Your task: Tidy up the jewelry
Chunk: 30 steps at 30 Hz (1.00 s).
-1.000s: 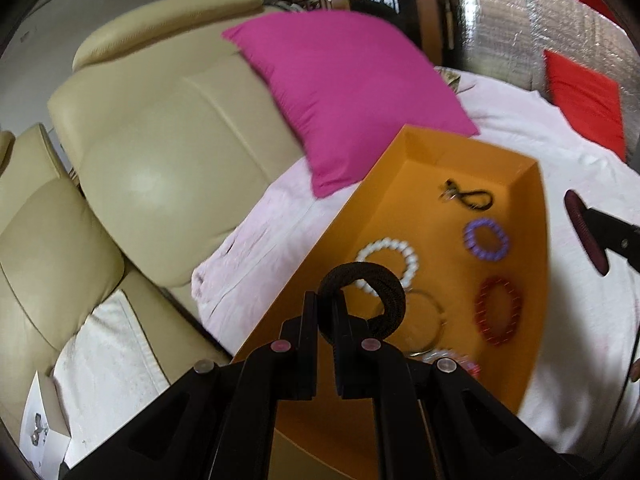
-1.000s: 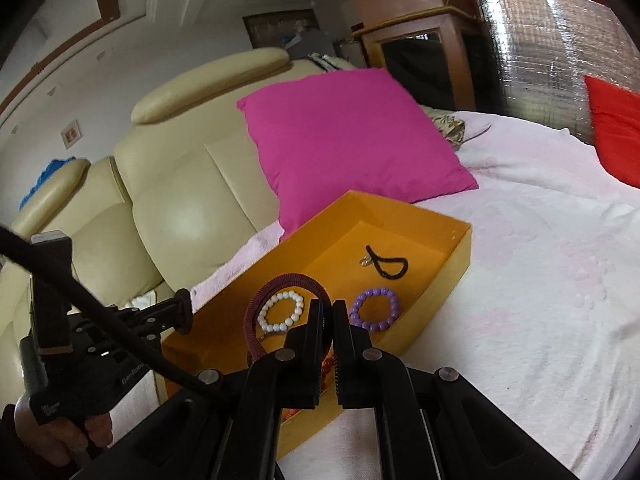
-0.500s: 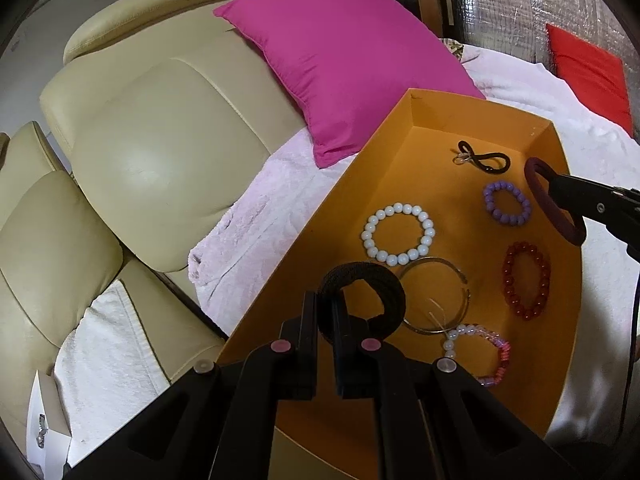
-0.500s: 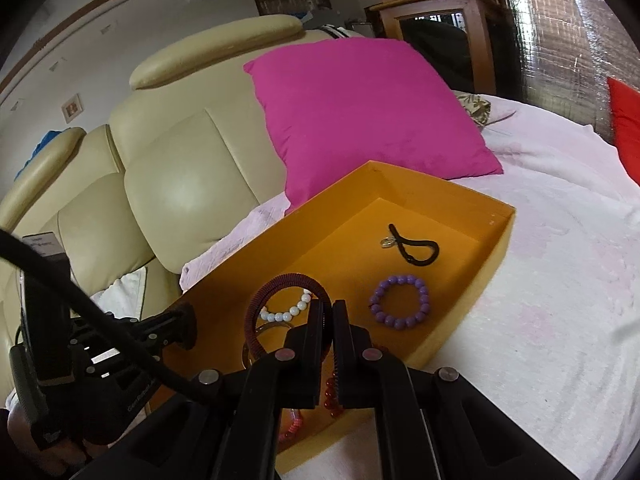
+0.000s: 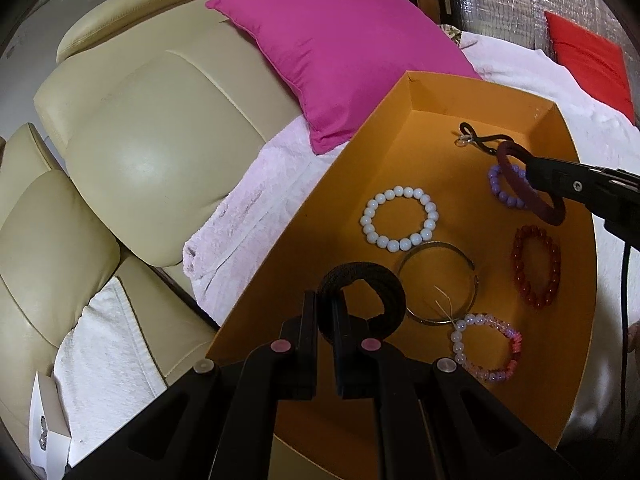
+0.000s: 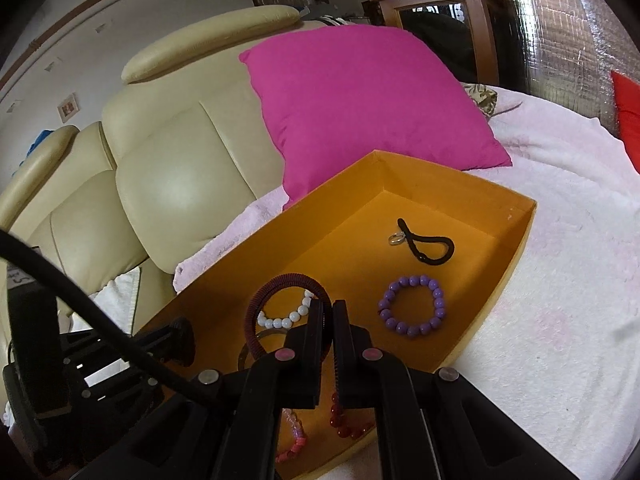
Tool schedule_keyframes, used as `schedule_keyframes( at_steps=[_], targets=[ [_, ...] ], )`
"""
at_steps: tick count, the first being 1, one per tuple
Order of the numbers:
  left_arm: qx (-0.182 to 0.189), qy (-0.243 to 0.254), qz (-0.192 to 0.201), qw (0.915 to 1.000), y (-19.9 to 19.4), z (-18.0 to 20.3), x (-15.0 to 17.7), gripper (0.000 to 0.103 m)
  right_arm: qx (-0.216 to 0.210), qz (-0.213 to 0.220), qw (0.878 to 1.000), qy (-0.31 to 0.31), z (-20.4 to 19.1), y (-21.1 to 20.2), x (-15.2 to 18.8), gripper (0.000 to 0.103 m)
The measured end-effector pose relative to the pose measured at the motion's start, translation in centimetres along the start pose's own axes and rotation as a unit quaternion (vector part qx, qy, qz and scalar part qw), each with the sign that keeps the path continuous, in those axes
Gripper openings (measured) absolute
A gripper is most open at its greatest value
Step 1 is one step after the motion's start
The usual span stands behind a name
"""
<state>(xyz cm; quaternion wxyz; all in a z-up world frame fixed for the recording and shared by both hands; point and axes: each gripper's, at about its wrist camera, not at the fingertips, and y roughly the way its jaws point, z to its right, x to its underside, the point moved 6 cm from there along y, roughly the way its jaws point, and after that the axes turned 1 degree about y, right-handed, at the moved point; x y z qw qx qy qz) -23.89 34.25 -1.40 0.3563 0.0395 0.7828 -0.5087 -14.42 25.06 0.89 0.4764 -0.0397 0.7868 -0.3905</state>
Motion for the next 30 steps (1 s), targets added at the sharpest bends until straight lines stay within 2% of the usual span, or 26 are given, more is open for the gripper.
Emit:
schedule_keyframes(
  at_steps=[12,14,15,16,18,20,21,26,28,30],
  targets=[
    [-0.007,0.006,-0.01,0.9999,0.3,0.3,0.0,0.008,0.004,-0.005,1.0,0.008,0.1,1.0,0.1,0.007],
    [-0.006,0.007,-0.013,0.9999,0.3,0.4,0.0,0.012,0.003,-0.008,1.0,0.012,0.2,1.0,0.1,0.007],
    [-0.005,0.007,-0.013,0.9999,0.2,0.5,0.0,0.02,0.001,-0.008,1.0,0.013,0.3,1.0,0.1,0.007],
    [-0.004,0.008,-0.012,0.9999,0.1,0.5,0.0,0.033,0.001,-0.008,1.0,0.014,0.3,1.0,0.0,0.007],
    [-0.009,0.01,-0.008,0.9999,-0.2,0.6,-0.1,0.05,-0.002,-0.008,1.0,0.019,0.4,1.0,0.0,0.014],
    [-0.011,0.015,0.0,0.9998,-0.7,0.7,-0.3,0.054,-0.004,-0.003,1.0,0.025,0.6,0.8,-0.1,0.022],
    [-0.011,0.018,0.001,0.9998,-0.9,0.9,-0.3,0.054,-0.006,0.001,1.0,0.029,0.7,0.7,-0.2,0.023],
    [-0.009,0.024,0.011,0.9996,-2.4,1.1,-1.0,0.06,-0.012,0.019,0.999,0.037,1.0,-0.6,-0.9,0.023],
    [-0.004,0.021,0.026,0.9994,-3.7,1.0,-1.6,0.069,-0.01,0.026,0.999,0.038,1.1,-1.6,-1.1,0.023],
    [0.005,0.018,0.04,0.999,-5.0,1.0,-2.1,0.073,-0.006,0.033,0.999,0.034,1.1,-2.6,-1.4,0.023]
  ],
)
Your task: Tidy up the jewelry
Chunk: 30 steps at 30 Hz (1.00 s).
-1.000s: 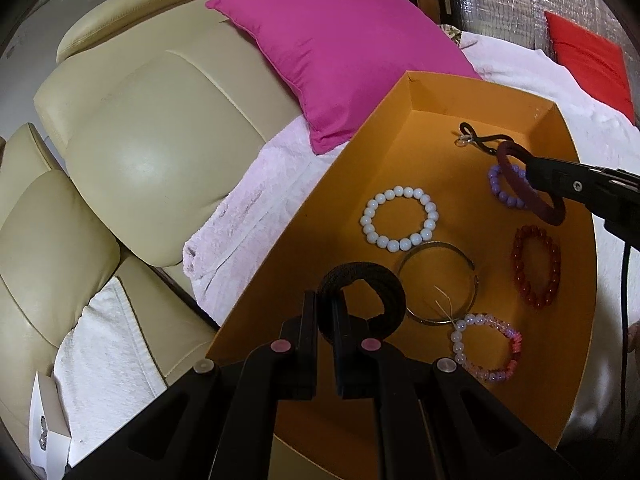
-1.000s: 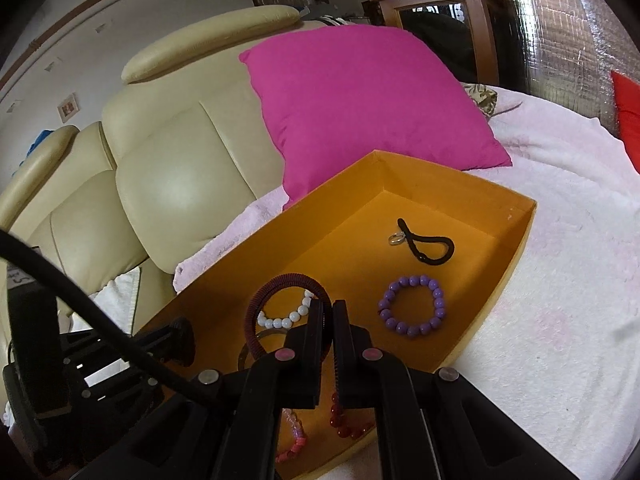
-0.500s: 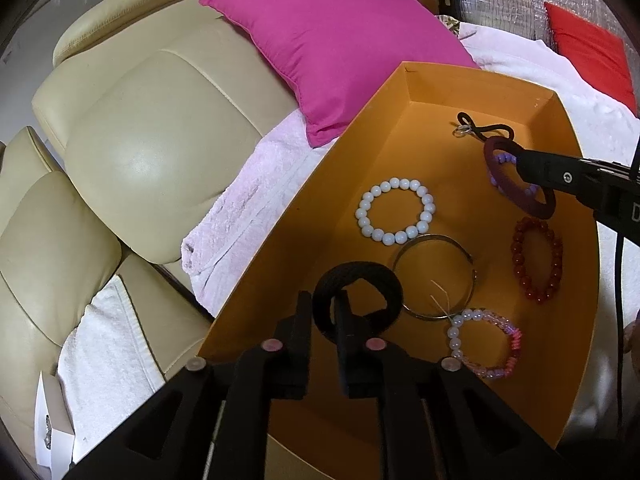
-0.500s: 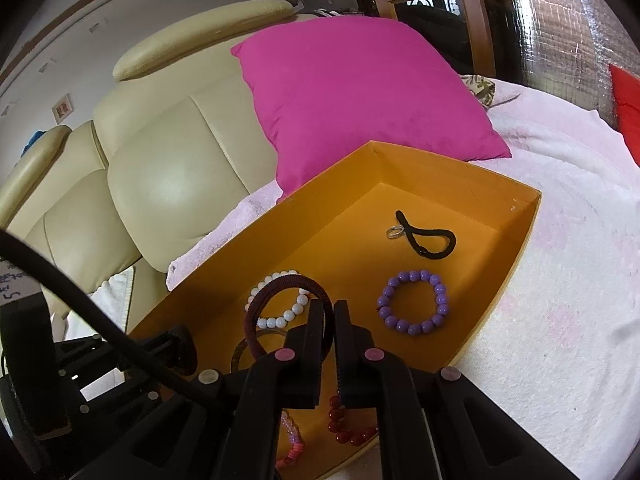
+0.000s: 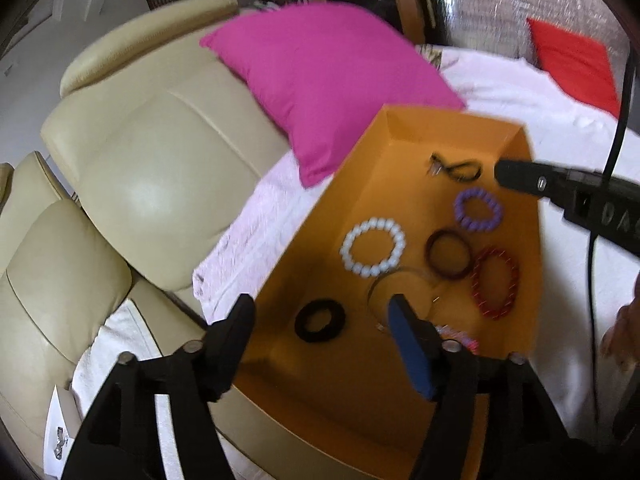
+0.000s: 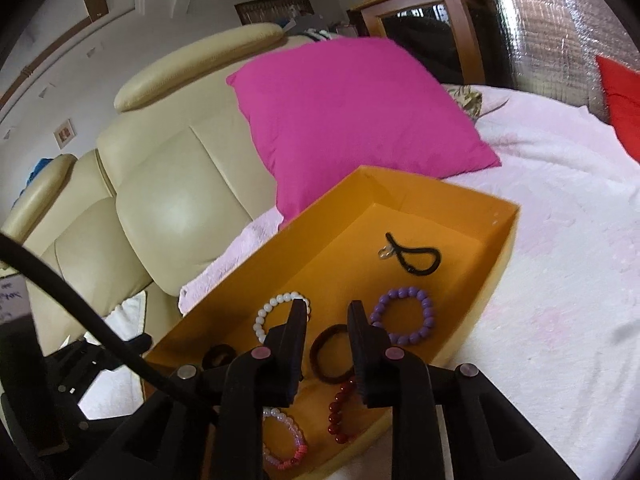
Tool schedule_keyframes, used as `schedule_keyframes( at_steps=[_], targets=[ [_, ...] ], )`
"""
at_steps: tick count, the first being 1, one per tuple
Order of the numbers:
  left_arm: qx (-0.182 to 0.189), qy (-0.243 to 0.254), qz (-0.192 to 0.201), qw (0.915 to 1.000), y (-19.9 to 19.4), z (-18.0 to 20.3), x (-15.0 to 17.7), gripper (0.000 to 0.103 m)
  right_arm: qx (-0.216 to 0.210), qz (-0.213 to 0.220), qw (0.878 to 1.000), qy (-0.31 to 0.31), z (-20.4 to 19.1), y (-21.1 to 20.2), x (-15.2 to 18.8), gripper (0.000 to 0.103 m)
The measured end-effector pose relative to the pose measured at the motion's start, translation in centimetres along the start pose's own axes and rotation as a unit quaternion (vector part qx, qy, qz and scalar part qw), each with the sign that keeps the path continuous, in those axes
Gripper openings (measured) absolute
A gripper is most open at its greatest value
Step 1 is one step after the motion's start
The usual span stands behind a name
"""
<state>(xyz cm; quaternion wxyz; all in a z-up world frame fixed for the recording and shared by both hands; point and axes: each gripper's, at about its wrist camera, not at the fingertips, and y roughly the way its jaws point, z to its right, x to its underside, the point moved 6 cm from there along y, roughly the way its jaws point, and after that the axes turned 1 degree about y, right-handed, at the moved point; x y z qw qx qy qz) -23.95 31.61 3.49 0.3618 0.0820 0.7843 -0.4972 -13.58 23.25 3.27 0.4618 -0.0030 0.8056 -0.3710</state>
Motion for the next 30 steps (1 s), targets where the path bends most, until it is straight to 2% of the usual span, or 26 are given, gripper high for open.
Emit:
schedule_keyframes(
  at_steps=[4,5,7,8,9,11,12,14,19,24,30],
  targets=[
    [0.013,-0.017,0.03,0.9993,-3.8,0.2,-1.5,0.079,0.012,0.013,1.0,-0.011,-0.1,-3.2,-0.3,0.024],
    [0.01,-0.018,0.034,0.9992,-4.9,0.3,-1.8,0.079,0.015,0.015,1.0,-0.013,-0.1,-4.2,-0.3,0.028],
    [-0.018,-0.002,0.031,0.9994,-6.5,0.6,-2.2,0.088,0.03,0.027,0.999,-0.018,0.0,-6.4,-0.3,0.042],
    [-0.031,0.013,0.039,0.9987,-7.5,0.9,-2.4,0.088,0.038,0.037,0.998,-0.023,0.0,-7.6,-0.3,0.055],
    [-0.041,0.024,0.056,0.9973,-8.5,1.2,-2.5,0.088,0.042,0.046,0.998,-0.026,0.0,-8.7,-0.3,0.061],
    [-0.053,0.027,0.092,0.994,-10.9,1.6,-2.7,0.088,0.048,0.059,0.997,-0.027,0.0,-11.6,0.0,0.062],
    [-0.046,0.022,0.106,0.9931,-12.3,1.6,-2.8,0.088,0.052,0.061,0.996,-0.026,0.0,-13.2,0.3,0.062],
    [-0.031,0.01,0.122,0.9919,-14.4,1.6,-3.0,0.088,0.067,0.059,0.996,-0.026,0.1,-15.6,0.9,0.064],
    [-0.029,-0.025,0.164,0.9857,-19.9,0.2,-3.2,0.088,0.106,0.058,0.992,-0.033,-0.3,-21.5,2.0,0.064],
    [-0.041,-0.054,0.193,0.9788,-24.2,-1.9,-2.9,0.091,0.117,0.075,0.99,-0.038,-3.3,-26.9,2.2,0.072],
    [-0.049,-0.079,0.205,0.9744,-27.9,-4.3,-1.5,0.093,0.123,0.081,0.987,-0.064,-8.0,-29.9,3.1,0.075]
  ],
)
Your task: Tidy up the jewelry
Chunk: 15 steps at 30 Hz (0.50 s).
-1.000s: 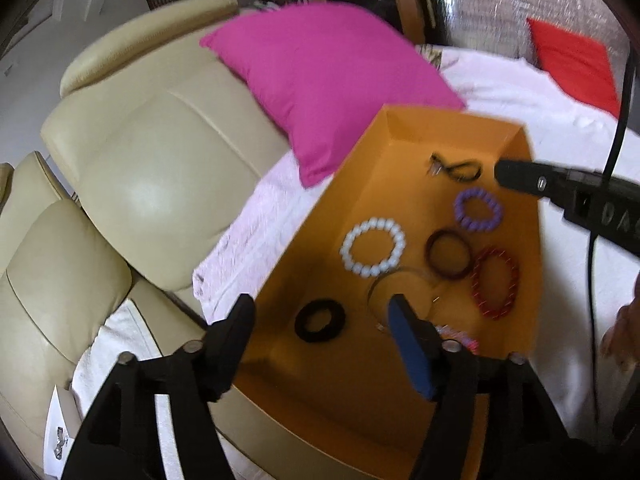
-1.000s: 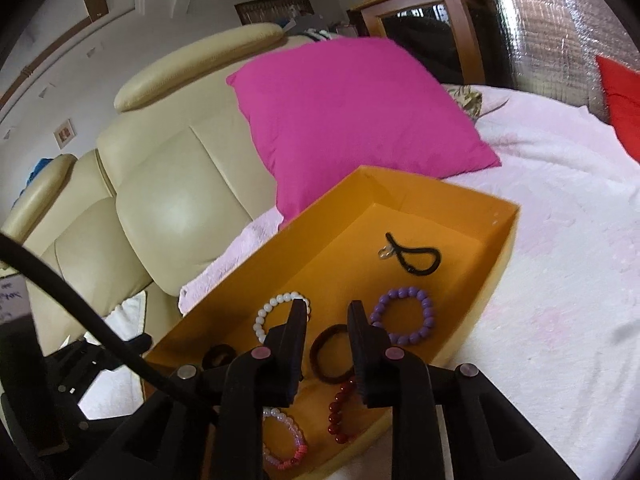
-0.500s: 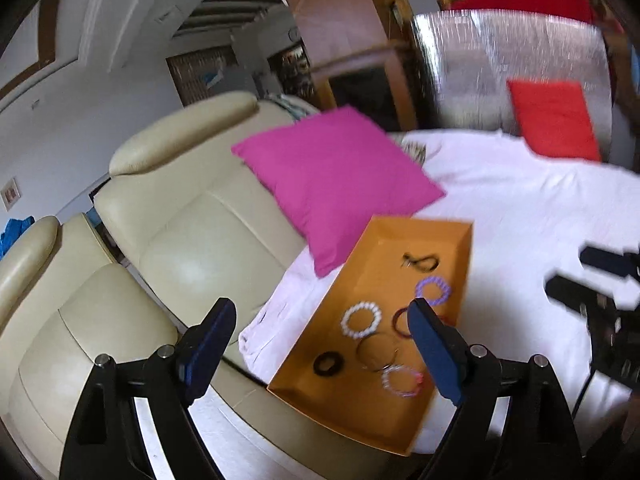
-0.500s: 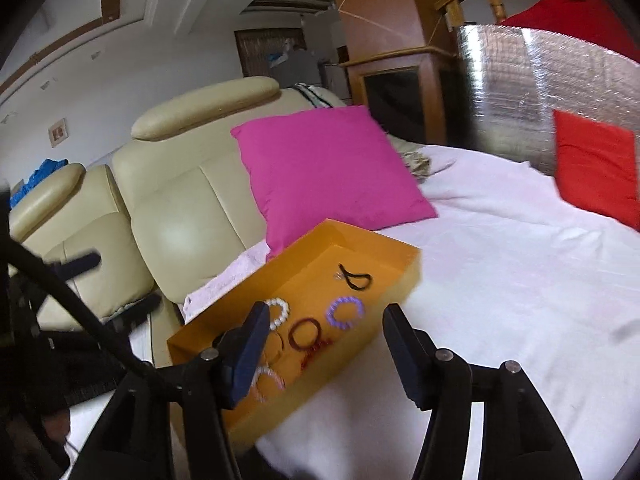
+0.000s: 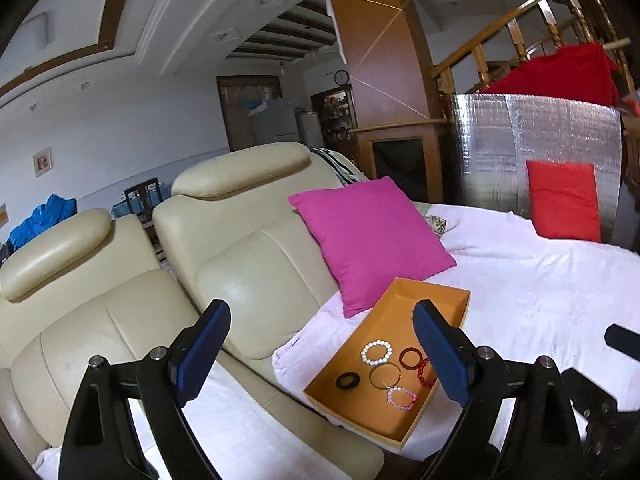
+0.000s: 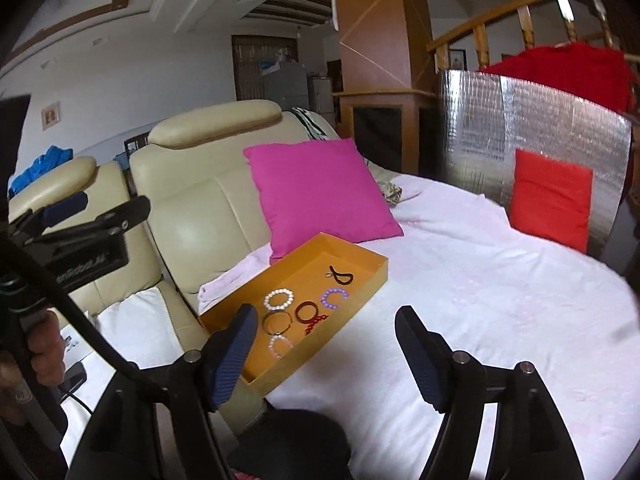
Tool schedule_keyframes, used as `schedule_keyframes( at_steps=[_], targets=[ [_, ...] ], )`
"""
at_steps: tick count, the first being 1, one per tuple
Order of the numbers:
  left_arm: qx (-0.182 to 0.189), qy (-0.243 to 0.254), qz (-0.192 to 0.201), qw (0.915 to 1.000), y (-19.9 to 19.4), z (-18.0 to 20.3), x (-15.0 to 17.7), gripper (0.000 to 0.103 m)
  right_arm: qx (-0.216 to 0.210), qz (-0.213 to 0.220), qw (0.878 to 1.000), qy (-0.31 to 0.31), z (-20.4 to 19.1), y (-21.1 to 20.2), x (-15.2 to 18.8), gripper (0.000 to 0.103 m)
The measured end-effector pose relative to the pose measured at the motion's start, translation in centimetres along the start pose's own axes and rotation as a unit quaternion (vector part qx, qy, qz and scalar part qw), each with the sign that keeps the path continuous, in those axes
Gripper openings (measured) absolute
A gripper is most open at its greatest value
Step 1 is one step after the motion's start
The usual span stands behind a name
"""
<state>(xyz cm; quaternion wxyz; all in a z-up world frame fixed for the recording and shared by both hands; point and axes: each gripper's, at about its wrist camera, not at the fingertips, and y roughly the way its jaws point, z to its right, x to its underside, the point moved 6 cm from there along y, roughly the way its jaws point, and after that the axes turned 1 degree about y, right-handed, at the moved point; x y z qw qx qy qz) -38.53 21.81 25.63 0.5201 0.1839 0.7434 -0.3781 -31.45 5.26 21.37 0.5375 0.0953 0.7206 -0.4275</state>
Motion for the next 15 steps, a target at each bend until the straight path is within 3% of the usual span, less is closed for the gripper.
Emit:
schedule_keyframes(
  at_steps=[6,15],
  targets=[
    [-0.02,-0.02,0.015,0.9995,-1.9,-2.7,0.1,0.093,0.017,0.007,1.0,-0.007,-2.1,-1.5,-0.2,0.078],
    [-0.045,-0.04,0.017,0.998,-1.7,-5.0,0.8,0.093,0.027,-0.023,0.999,0.013,-3.7,0.5,0.1,0.078]
  ],
)
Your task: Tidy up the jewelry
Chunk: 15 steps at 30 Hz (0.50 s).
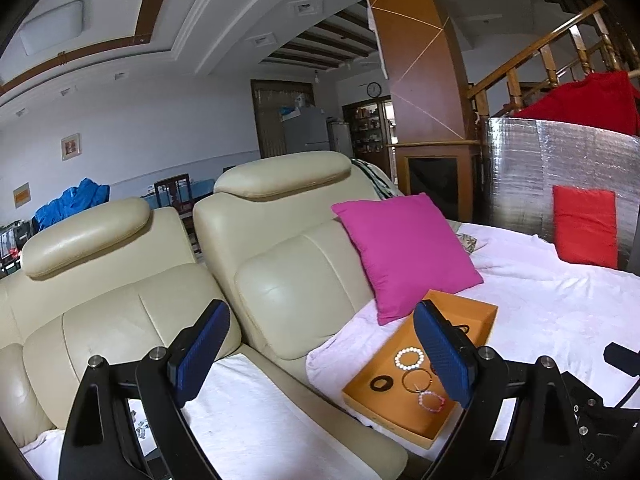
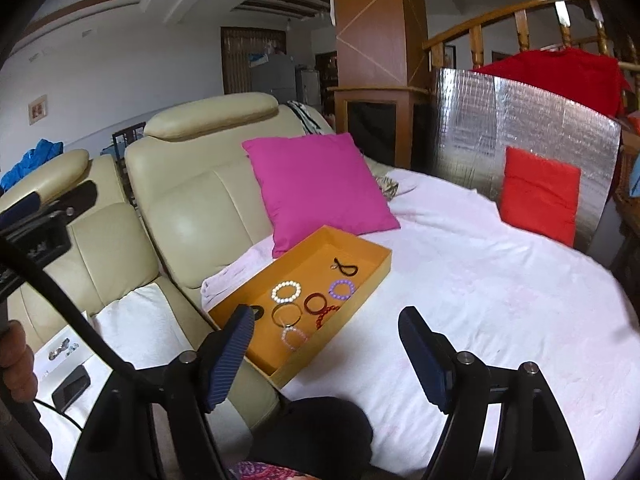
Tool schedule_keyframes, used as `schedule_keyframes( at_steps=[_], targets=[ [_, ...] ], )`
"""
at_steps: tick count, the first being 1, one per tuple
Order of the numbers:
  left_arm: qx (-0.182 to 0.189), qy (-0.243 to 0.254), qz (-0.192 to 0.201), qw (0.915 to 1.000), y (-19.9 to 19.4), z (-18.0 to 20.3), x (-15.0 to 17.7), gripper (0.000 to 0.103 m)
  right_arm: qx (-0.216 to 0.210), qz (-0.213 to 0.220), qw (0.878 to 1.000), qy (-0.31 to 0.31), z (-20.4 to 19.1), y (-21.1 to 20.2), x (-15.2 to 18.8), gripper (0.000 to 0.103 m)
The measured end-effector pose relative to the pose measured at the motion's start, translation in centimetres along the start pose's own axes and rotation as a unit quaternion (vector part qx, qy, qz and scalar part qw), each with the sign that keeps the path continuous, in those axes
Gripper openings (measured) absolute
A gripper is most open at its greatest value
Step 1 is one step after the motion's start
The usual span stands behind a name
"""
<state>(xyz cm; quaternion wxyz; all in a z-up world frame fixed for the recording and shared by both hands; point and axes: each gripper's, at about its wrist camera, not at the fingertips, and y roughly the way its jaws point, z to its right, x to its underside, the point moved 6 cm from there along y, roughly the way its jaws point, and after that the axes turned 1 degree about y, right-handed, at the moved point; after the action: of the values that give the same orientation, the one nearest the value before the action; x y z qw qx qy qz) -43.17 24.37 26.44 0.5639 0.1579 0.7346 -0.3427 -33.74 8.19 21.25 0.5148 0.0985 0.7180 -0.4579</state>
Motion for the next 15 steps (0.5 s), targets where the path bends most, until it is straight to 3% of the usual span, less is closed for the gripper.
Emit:
schedule_keyframes(
  at_steps=[15],
  targets=[
    [0.003,-0.016,-0.01,0.9998,0.9,-1.5,1.0,0.093,0.01,-0.002,1.0,0.007,-1.6,0.9,-0.5,0.078]
  ],
)
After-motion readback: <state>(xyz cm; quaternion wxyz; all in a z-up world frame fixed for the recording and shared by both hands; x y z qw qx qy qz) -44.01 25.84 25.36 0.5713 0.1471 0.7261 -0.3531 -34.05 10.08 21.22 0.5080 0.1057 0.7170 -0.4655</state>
